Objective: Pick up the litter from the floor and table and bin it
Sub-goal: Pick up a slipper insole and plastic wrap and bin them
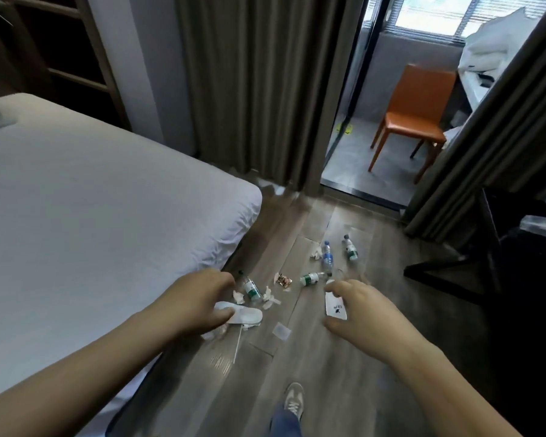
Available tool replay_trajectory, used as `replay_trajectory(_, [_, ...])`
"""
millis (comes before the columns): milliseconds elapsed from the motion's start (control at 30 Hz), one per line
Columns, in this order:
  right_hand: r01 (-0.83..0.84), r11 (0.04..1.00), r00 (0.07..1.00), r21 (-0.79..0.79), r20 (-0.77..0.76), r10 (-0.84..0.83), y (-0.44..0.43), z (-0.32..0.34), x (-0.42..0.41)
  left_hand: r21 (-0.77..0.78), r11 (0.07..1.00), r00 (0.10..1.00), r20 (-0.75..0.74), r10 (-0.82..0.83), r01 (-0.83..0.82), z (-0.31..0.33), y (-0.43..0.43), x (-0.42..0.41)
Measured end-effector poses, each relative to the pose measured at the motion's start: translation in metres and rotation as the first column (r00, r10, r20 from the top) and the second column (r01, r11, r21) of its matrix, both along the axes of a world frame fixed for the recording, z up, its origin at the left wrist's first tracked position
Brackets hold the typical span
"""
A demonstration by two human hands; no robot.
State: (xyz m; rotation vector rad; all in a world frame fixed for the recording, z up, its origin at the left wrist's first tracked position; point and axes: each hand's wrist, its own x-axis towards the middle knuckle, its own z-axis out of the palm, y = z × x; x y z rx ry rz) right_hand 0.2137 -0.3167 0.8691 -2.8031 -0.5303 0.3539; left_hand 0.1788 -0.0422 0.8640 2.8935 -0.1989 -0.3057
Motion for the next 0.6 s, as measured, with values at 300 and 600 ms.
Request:
replay_trajectory(300, [-0.107,0.994,0.985,-0.027,-0.139,0.103,-0.007,-0.085,0.191,-0.07,0.983,0.971,-0.181,0.157,-0.172,-0.098,-0.024,0.156])
replay_trajectory(600, [-0.102,0.994,0.956,-0.034,-0.28,0.088,0.005,-0.237,0.285,-0.021,0.978,0.924,-0.331,0.191,-0.209,-0.265,-0.014,0.253])
